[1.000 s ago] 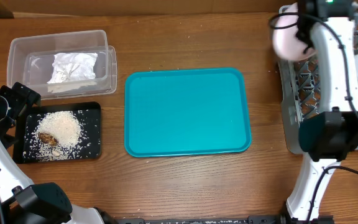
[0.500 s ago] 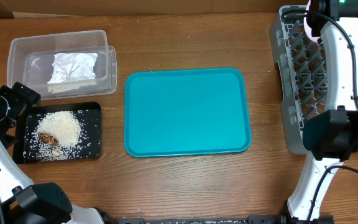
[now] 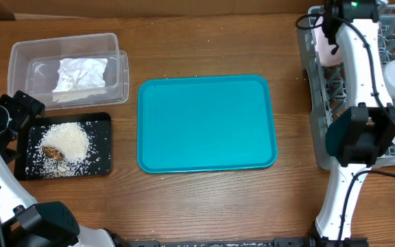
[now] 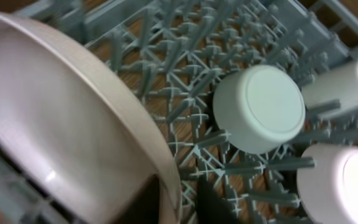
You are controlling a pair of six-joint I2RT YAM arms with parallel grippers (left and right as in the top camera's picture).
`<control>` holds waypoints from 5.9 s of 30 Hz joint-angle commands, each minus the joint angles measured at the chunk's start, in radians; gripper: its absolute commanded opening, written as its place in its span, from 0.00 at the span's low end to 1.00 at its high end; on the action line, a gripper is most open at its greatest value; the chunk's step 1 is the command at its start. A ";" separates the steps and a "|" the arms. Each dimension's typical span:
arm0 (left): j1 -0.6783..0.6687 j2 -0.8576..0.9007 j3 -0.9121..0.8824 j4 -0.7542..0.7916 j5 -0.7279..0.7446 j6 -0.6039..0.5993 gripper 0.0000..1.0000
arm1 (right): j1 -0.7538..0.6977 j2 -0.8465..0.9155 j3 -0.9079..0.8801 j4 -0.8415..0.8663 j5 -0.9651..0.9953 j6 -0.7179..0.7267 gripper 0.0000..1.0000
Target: Sort waste into correct bins and load items into the dishwasher
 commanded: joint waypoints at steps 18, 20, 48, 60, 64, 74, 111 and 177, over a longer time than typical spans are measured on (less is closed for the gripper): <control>0.000 -0.002 -0.004 0.001 0.006 -0.007 1.00 | 0.078 -0.546 0.014 -0.156 -0.659 -0.042 1.00; 0.000 -0.002 -0.004 0.000 0.006 -0.007 1.00 | 0.079 -0.577 0.014 -0.237 -0.671 -0.042 1.00; 0.000 -0.002 -0.004 0.001 0.006 -0.007 1.00 | 0.388 -0.989 -0.628 -0.315 -0.534 -0.089 1.00; 0.000 -0.002 -0.004 0.001 0.006 -0.007 1.00 | 0.388 -1.239 -1.109 0.016 -0.540 0.038 1.00; 0.000 -0.002 -0.004 0.001 0.006 -0.007 1.00 | 0.388 -1.241 -1.195 0.089 -0.541 0.039 1.00; 0.000 -0.002 -0.004 0.001 0.006 -0.007 1.00 | 0.388 -1.241 -1.273 0.160 -0.541 0.039 1.00; 0.000 -0.002 -0.004 0.001 0.006 -0.007 1.00 | 0.446 -1.566 -1.450 0.150 -0.556 0.039 1.00; -0.003 -0.002 -0.004 0.001 0.006 -0.007 1.00 | 0.175 -2.330 -2.314 1.159 -0.659 -0.180 1.00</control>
